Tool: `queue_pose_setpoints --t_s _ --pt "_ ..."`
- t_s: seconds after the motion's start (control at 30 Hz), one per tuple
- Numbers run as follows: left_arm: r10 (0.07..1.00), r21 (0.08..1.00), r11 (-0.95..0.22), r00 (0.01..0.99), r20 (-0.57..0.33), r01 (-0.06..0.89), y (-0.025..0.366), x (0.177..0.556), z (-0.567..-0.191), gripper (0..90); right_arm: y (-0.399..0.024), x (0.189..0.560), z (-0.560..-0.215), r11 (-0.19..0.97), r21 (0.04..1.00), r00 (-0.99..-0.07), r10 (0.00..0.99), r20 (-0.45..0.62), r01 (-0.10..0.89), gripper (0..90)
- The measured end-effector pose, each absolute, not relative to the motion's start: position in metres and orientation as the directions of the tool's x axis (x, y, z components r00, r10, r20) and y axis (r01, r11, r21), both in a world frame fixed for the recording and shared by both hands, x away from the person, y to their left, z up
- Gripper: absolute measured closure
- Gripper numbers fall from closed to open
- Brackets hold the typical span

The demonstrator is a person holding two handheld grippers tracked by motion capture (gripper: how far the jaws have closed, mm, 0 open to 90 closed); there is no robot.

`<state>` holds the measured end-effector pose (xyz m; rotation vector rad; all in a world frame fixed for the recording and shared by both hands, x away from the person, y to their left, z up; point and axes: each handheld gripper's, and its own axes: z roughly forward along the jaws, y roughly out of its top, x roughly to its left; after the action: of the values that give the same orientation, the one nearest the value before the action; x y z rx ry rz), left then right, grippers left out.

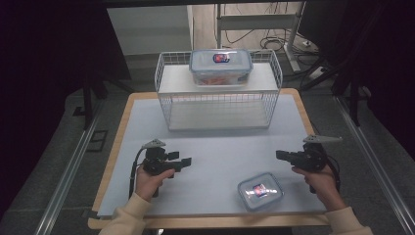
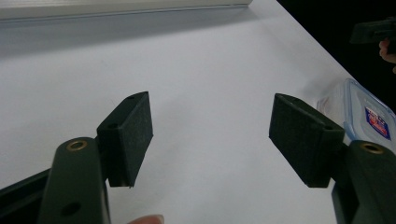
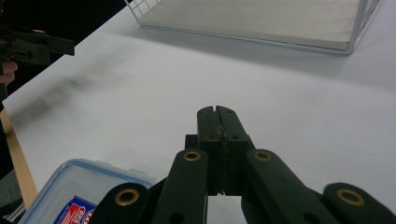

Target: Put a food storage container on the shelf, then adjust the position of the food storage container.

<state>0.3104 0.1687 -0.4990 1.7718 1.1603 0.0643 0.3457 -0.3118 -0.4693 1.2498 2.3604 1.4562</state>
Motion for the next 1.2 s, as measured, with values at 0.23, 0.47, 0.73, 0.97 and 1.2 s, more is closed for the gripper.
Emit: queue_pose_setpoints --t_s 0.23,0.47,0.73,0.97,1.2 --pt "0.714 0.749 -0.058 0.552 -0.431 0.66 0.17 0.308 -0.497 29.9 -0.315 0.341 -0.469 0.201 0.785 -0.658 0.683 0.317 0.587 89.1" --pt "0.715 0.744 -0.06 0.548 -0.433 0.666 0.169 0.309 -0.5 29.9 -0.318 0.335 -0.469 0.203 0.784 -0.659 0.683 0.316 0.586 89.1" --pt "0.715 0.743 -0.059 0.547 -0.434 0.667 0.169 0.309 -0.502 30.1 -0.328 0.317 -0.474 0.221 0.774 -0.652 0.696 0.301 0.593 89.2" --pt "0.713 0.737 -0.055 0.543 -0.443 0.674 0.169 0.31 -0.503 30.1 -0.34 0.292 -0.484 0.269 0.746 -0.641 0.721 0.263 0.609 89.3" --pt "0.707 0.729 -0.047 0.539 -0.459 0.683 0.169 0.312 -0.504 30.1 -0.336 0.25 -0.503 0.375 0.686 -0.685 0.684 0.25 0.624 89.3"
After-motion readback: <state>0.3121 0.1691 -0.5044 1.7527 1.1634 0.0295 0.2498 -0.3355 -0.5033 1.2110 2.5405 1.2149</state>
